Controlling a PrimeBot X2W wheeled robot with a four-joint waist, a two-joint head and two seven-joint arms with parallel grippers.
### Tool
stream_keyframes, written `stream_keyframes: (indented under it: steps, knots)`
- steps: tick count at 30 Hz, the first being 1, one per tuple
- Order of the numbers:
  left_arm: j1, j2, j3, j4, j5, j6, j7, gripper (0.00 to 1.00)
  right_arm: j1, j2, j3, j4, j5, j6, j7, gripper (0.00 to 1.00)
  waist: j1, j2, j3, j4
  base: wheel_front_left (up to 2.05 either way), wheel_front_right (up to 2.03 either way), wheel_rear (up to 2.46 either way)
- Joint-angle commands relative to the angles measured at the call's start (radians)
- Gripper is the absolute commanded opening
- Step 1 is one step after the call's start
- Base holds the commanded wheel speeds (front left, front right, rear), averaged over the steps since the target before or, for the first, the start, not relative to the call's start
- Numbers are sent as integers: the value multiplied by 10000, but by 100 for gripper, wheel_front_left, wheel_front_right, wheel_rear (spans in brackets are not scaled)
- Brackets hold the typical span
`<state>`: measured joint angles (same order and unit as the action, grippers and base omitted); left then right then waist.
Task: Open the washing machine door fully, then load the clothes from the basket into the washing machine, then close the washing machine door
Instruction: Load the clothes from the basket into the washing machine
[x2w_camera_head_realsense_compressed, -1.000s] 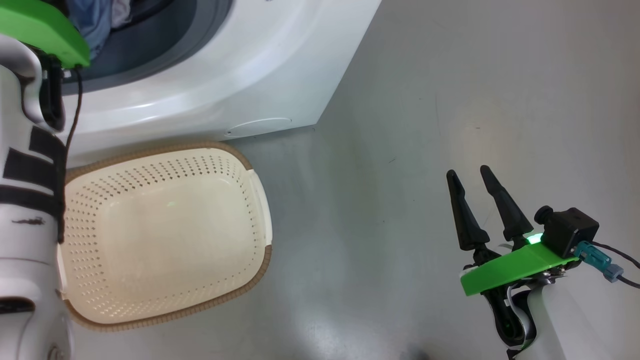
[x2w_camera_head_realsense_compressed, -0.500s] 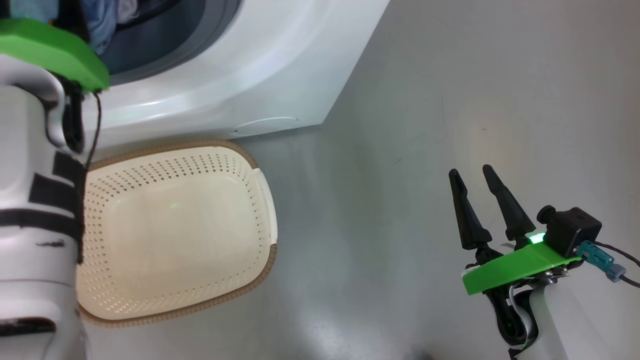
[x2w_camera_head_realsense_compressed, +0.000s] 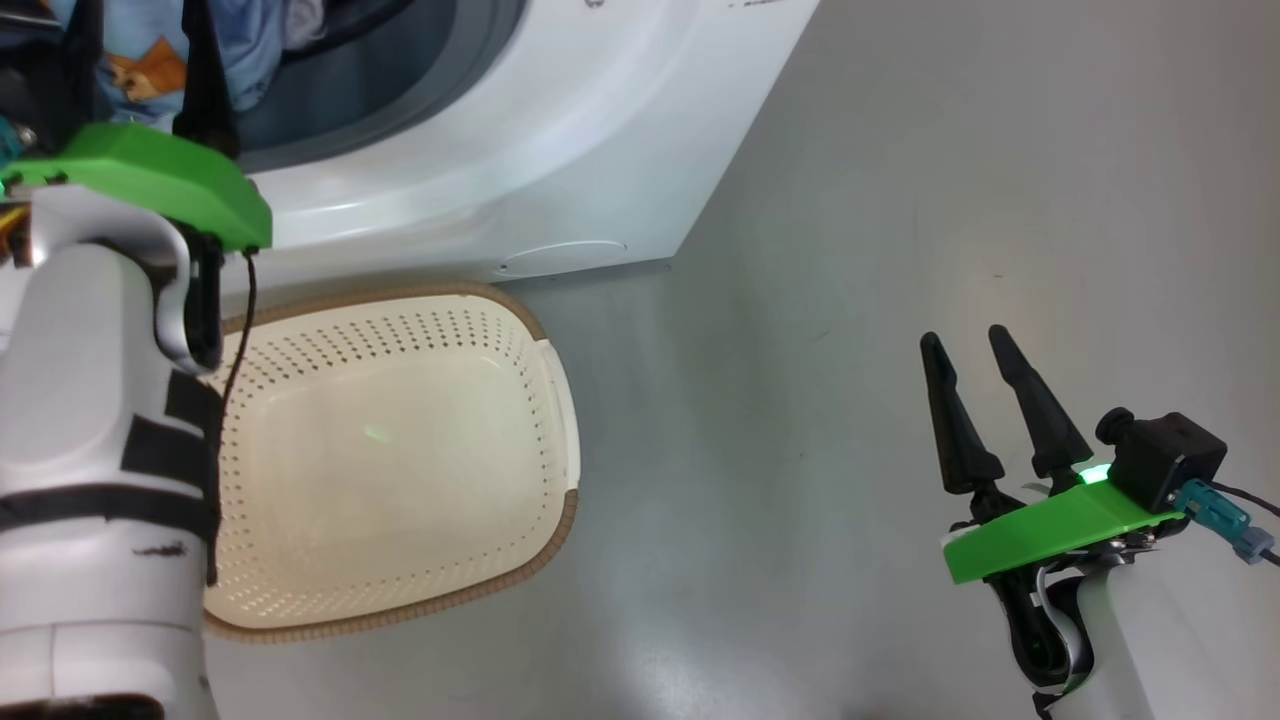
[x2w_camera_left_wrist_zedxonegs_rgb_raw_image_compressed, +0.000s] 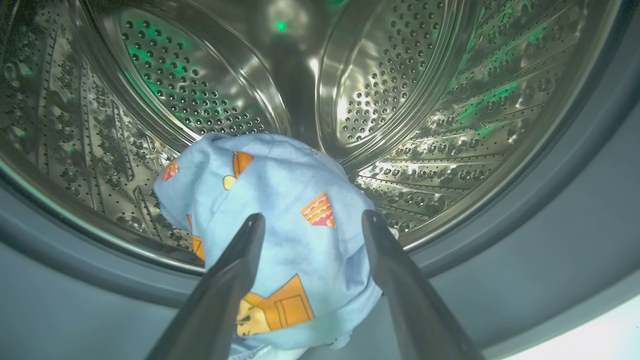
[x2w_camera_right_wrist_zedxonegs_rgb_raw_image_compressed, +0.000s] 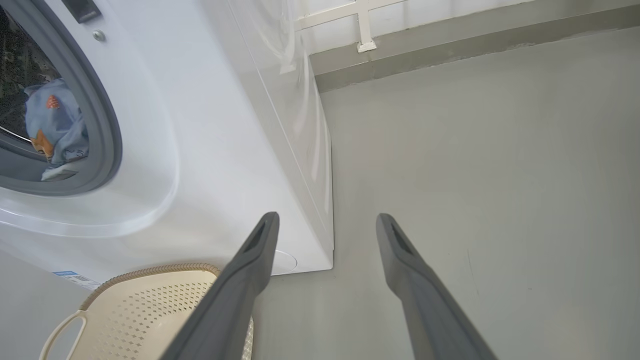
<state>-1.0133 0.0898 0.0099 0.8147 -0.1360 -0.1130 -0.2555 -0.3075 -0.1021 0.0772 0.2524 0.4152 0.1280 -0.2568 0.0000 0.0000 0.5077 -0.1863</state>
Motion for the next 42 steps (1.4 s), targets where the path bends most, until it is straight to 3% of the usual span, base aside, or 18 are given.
stream_keyframes:
  steps: [1,42]
  knots:
    - [252,300,205,-359,105,20,-63,100,184,-96,124,-239,-39,27,-49,100,0,0,-55,61,0,0,0]
    - [6990,-321,1334,-5419,3,-152,-63,100,1211,-625,-419,-320,-148,27,-49,100,0,0,-1195,921,0,0,0]
